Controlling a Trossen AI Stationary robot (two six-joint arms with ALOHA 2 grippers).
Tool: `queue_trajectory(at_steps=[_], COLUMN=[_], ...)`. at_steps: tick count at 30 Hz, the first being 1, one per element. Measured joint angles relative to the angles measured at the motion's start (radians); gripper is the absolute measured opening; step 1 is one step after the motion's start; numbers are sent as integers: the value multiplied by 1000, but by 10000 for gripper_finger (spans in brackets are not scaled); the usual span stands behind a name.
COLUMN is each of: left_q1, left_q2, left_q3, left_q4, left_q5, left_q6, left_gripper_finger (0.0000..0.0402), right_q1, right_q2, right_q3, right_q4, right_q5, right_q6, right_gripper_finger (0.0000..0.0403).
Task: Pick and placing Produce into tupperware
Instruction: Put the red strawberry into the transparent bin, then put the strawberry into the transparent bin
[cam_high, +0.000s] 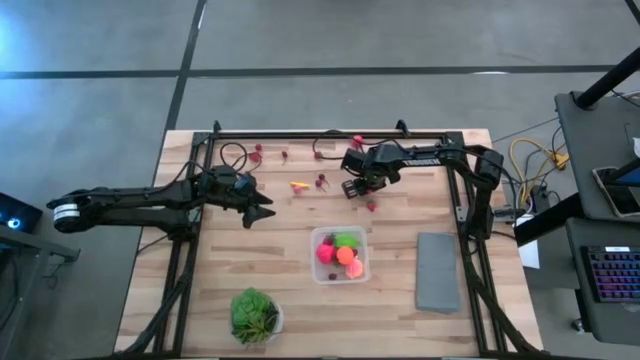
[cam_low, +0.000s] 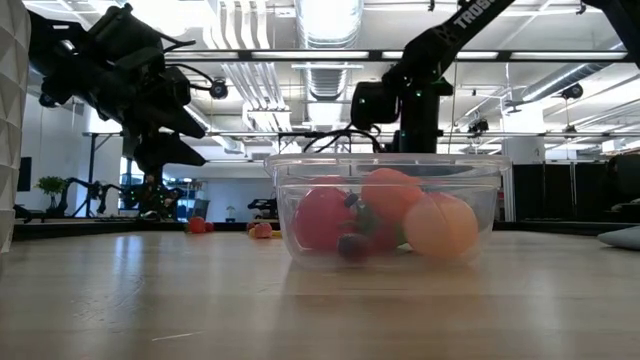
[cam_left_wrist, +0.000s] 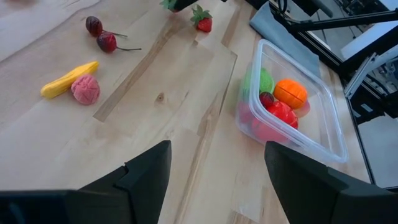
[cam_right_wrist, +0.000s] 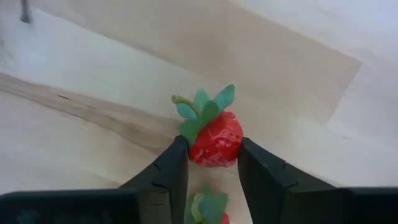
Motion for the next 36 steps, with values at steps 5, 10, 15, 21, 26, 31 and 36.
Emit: queue_trajectory(at_steps=[5,10,15,21,26,31,36], left_q1=[0,0,0,0,0,0,0], left_q2=[0,0,0,0,0,0,0], left_q3=[0,0,0,0,0,0,0], left_q4=[0,0,0,0,-2,-1,-1], left_q5=[0,0,0,0,1,7,40], left_q6=[0,0,-1,-6,-10,-12,-13], left_gripper_finger=[245,245,245,245,245,245,245], right_q1=[7,65,211,417,522,568,587], right_q2=[0,-10,-57,-84,-56,-9,8], right_q3=[51,164,298,390,394,383,383], right_q4=[-30,-135,-228,-234,-220,-202,-214], right_q5=[-14,-62,-111,-152,-123,-107,-10], right_q6=[-1,-33,-50,45,174,260,305], right_gripper_finger=[121,125,120,127,140,156,188])
